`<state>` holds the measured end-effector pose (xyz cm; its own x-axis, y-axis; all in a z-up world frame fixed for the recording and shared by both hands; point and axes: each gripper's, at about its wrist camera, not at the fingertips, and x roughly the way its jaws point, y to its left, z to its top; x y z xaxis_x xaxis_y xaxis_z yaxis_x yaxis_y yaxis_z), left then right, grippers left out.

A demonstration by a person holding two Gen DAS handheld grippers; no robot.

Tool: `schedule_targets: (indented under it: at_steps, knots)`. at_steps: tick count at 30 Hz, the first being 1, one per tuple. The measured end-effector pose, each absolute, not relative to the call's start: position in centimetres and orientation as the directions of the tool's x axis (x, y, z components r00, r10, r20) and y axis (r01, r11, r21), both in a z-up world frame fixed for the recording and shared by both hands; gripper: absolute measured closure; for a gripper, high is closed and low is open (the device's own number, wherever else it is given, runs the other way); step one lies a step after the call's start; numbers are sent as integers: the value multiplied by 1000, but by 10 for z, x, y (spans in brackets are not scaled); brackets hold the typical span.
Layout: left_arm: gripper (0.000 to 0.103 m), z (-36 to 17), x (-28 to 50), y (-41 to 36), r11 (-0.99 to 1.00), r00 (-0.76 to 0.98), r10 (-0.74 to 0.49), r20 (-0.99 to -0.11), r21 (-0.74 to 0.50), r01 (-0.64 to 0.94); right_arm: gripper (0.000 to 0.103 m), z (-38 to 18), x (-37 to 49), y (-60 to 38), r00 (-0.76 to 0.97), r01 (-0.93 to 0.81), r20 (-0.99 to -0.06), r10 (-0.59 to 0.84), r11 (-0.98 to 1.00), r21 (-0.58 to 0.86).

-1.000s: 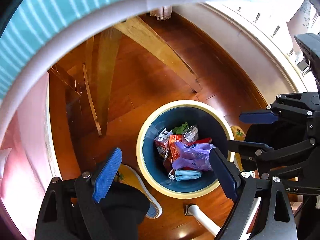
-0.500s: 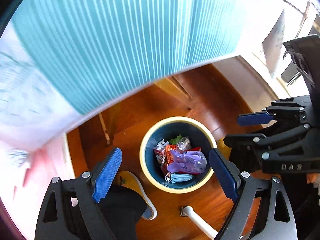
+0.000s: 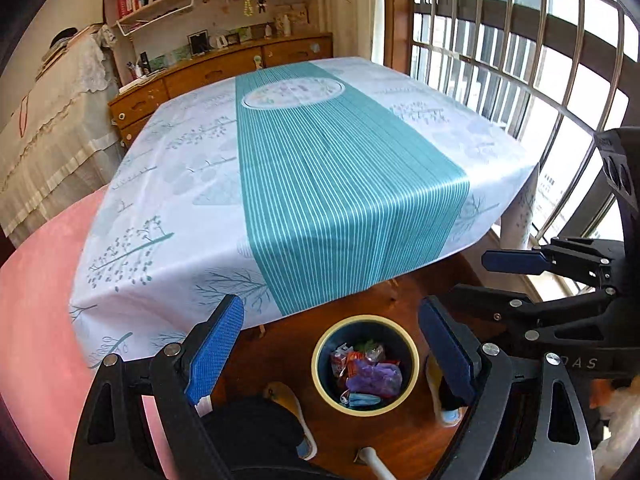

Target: Collect trash

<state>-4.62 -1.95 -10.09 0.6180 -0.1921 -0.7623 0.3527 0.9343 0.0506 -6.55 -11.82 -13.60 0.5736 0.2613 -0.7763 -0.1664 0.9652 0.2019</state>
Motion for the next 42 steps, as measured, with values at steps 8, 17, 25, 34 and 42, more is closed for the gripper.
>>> schedule_targets:
  at_steps: [8, 17, 25, 34, 42]
  knots:
    - [13, -41, -65, 1, 979, 680, -147, -718, -8, 203, 48, -59, -93, -122, 680, -101, -693, 240, 967, 235]
    - [13, 4, -84, 6, 997, 707, -68, -704, -23, 73, 47, -4, -122, -140, 743, -52, -636, 209, 965, 257]
    - [13, 24, -93, 2, 1000, 727, -30, -686, -27, 16, 46, 8, -133, -135, 761, -34, -622, 183, 969, 243]
    - [13, 29, -92, -4, 1000, 732, -25, -681, -12, 23, 46, 13, -134, -135, 787, -23, -601, 138, 981, 194]
    - [13, 33, -93, -7, 999, 727, -31, -686, -10, 34, 46, 18, -134, -139, 794, -25, -594, 133, 982, 187]
